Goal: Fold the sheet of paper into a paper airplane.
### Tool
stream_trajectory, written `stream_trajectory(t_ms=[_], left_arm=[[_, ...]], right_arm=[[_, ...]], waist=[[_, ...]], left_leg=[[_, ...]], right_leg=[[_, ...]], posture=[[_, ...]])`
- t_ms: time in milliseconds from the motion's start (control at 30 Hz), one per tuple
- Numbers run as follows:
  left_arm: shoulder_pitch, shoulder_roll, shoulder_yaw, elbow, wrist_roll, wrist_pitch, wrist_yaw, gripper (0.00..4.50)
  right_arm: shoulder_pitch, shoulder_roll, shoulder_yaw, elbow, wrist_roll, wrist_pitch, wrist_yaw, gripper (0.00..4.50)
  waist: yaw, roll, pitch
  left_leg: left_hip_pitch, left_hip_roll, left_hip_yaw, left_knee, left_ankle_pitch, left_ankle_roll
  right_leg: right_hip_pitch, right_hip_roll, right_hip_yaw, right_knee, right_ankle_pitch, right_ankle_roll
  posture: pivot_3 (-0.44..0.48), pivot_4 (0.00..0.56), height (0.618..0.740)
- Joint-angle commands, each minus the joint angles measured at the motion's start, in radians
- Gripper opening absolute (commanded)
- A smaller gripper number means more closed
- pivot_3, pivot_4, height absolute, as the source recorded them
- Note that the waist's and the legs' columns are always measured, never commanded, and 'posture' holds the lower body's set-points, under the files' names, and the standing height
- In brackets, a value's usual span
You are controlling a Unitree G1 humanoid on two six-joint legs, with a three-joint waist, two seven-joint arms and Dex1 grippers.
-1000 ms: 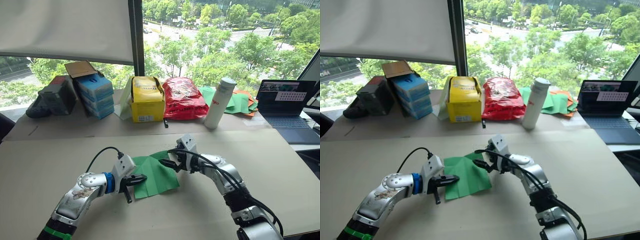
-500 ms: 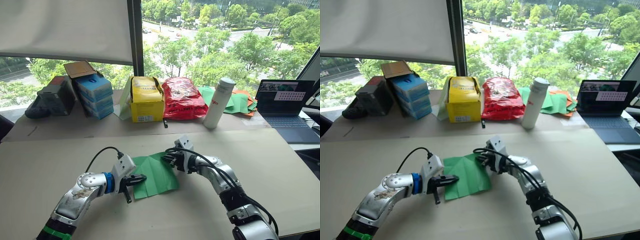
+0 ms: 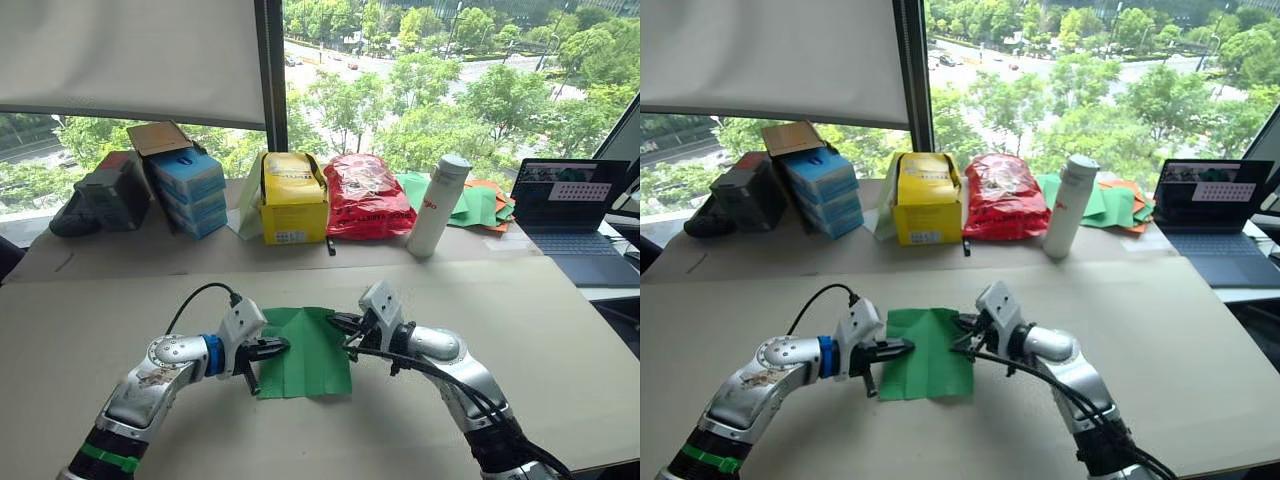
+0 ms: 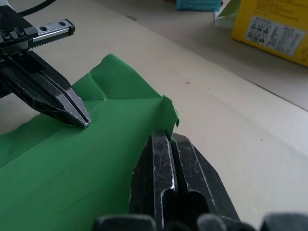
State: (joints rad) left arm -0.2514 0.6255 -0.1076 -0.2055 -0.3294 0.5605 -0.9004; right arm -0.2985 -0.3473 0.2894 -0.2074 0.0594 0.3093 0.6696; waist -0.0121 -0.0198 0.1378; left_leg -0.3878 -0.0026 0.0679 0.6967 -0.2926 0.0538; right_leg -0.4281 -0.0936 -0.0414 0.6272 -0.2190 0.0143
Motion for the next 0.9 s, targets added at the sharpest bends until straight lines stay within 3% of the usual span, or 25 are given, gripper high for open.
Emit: stream_trajectory(t_ms=[33,267,500,900], left_arm=[[-0.022,0.022,0.023,-0.021,-0.025,0.008,-0.022,0.0],[-0.029,0.033,0.004,0.018,-0.004,-0.004,-0.036,0.0],[-0.071,0.031,-0.033,0.064,0.043,-0.034,-0.045,0.0],[-0.186,-0.039,-0.116,0.081,0.066,-0.042,-0.061,0.0]], right_arm=[[0.023,-0.046,0.09,-0.093,-0.156,-0.128,-0.039,0.06],[0.018,-0.072,0.191,-0.062,-0.366,-0.107,-0.088,0.06],[0.005,-0.109,0.243,-0.088,-0.483,-0.114,-0.043,0.06],[-0.019,-0.097,0.27,-0.081,-0.531,-0.047,0.061,0.06]], waist=[[0.0,0.0,0.0],[0.001,0.0,0.0],[0.007,0.0,0.0],[0.011,-0.001,0.0]], left_leg=[[0.0,0.0,0.0,0.0,0.0,0.0],[0.001,0.0,0.001,0.001,0.001,-0.001],[0.002,0.0,0.002,0.002,0.001,-0.001],[0.002,0.0,0.002,0.004,0.0,0.0]], right_leg=[[0.0,0.0,0.0,0.0,0.0,0.0],[0.0,0.003,-0.002,0.0,0.0,0.0],[0.001,0.003,-0.004,0.0,0.0,0.0],[0.003,0.004,-0.004,0.0,-0.001,0.001]], posture=[[0.0,0.15,0.74],[0.0,0.15,0.74],[0.0,0.15,0.74],[0.0,0.15,0.74]])
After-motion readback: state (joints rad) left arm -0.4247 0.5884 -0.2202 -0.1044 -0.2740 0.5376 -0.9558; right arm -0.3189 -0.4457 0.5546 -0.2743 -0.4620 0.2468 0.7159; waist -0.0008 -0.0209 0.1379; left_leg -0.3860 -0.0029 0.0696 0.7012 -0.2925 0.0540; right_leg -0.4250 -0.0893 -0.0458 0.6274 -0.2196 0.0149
